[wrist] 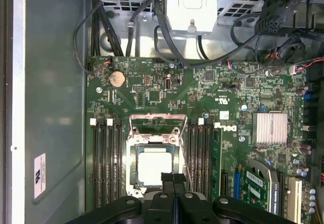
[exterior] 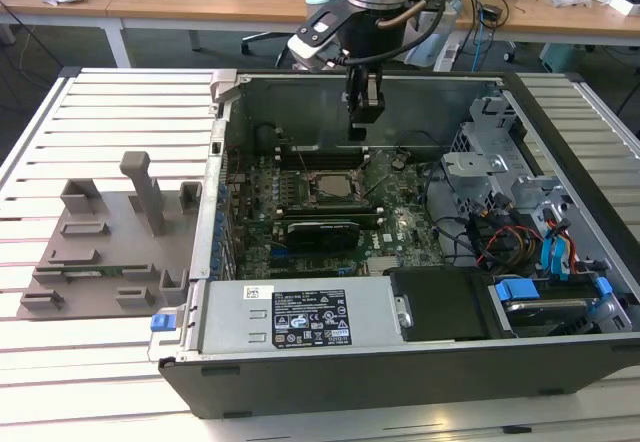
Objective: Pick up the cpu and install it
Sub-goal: 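Place the cpu into insertion slot, then close the cpu cover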
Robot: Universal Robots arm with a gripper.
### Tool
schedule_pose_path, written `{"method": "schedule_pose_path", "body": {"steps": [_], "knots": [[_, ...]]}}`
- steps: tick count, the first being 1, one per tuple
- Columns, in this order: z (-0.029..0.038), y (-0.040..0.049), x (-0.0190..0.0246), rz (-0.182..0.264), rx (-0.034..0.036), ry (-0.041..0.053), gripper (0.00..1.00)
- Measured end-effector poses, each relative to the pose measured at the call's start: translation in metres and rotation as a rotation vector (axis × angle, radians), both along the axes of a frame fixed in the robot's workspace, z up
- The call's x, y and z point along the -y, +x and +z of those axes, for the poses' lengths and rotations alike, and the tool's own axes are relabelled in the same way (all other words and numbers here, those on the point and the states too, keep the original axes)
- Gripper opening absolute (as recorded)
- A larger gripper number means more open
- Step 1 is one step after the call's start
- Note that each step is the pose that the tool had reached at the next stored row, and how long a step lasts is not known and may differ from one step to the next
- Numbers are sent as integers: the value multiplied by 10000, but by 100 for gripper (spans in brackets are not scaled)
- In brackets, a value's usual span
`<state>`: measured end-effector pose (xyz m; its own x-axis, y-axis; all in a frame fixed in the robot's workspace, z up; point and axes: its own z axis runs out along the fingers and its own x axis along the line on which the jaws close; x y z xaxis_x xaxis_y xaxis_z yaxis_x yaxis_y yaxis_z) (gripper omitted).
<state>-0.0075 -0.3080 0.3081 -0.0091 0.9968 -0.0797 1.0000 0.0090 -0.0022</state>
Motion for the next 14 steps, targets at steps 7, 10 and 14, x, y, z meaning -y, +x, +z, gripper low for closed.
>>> {"method": "schedule_pose_path", "body": {"steps": [7,10,14], "knots": [[0,25,0,0,0,0,11],[-6,191,-6,2,-18,-2,11],[-29,351,-12,0,-39,-11,11]]}}
